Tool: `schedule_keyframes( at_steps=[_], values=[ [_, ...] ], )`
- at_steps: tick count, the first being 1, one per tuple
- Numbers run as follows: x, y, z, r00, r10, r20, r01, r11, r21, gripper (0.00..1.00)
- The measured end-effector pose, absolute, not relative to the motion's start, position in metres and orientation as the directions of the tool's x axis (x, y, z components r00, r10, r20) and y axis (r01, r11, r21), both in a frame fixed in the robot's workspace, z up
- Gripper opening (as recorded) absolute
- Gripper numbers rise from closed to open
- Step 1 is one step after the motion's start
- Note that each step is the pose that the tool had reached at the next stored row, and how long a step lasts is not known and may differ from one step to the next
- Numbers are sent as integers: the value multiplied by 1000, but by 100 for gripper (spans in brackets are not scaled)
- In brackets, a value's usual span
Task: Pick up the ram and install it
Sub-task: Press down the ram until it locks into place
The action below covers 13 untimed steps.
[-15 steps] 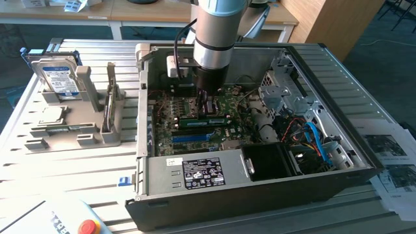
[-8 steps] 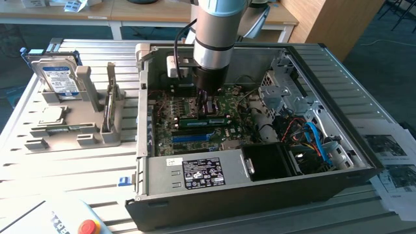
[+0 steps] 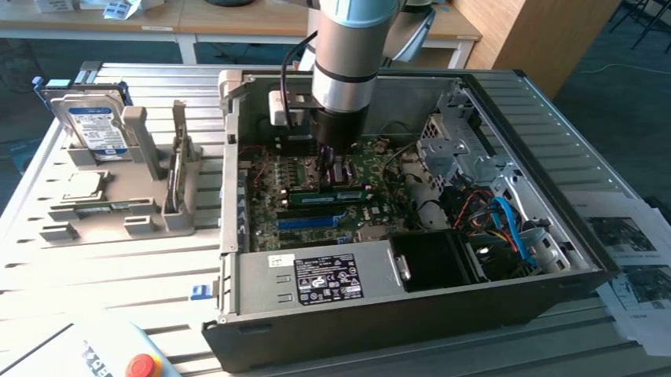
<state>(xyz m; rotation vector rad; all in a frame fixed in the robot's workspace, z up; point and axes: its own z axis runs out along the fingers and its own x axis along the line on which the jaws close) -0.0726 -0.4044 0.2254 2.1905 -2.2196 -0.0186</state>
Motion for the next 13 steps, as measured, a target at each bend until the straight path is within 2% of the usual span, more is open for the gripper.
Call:
schedule_keyframes(
  at_steps=[13],
  values=[
    [-73, -404, 224, -13, -1000, 8, -1000, 13, 25, 10]
  ],
)
